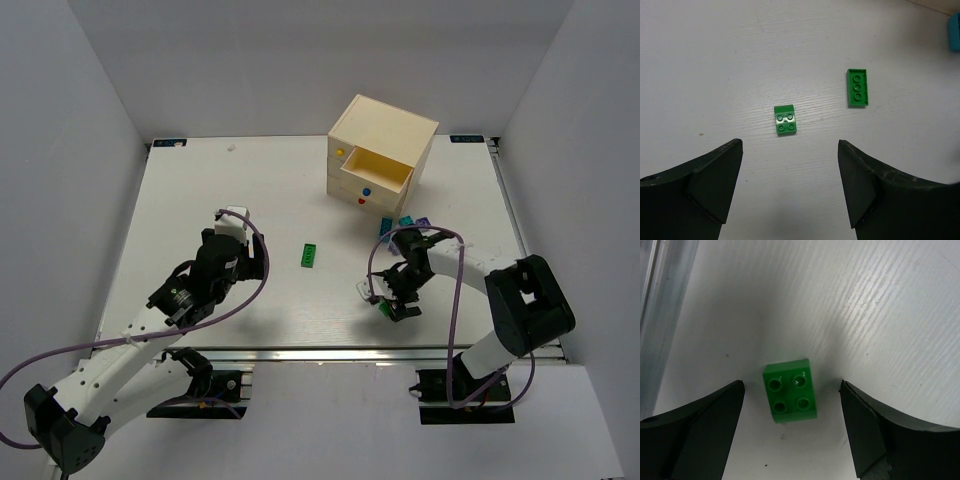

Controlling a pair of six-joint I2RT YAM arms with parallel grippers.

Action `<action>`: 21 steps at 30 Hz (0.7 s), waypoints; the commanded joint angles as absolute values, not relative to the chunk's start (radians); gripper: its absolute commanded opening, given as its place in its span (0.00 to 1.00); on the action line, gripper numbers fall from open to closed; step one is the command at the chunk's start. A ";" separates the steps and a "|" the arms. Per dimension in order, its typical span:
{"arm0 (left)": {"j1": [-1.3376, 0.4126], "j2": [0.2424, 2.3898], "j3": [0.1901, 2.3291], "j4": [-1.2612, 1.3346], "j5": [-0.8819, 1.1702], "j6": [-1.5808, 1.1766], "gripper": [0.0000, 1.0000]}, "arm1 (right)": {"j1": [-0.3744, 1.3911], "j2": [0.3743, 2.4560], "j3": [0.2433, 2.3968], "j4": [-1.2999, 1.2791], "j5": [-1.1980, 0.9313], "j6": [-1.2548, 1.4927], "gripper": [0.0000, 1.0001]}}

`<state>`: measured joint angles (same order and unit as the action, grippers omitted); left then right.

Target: Sort the legos into containers by color

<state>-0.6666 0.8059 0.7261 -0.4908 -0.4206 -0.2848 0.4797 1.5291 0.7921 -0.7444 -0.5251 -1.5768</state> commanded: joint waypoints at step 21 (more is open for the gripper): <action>-0.663 0.818 0.719 -0.477 -0.414 -0.276 0.87 | 0.489 1.405 1.227 -0.887 -0.798 -1.165 0.00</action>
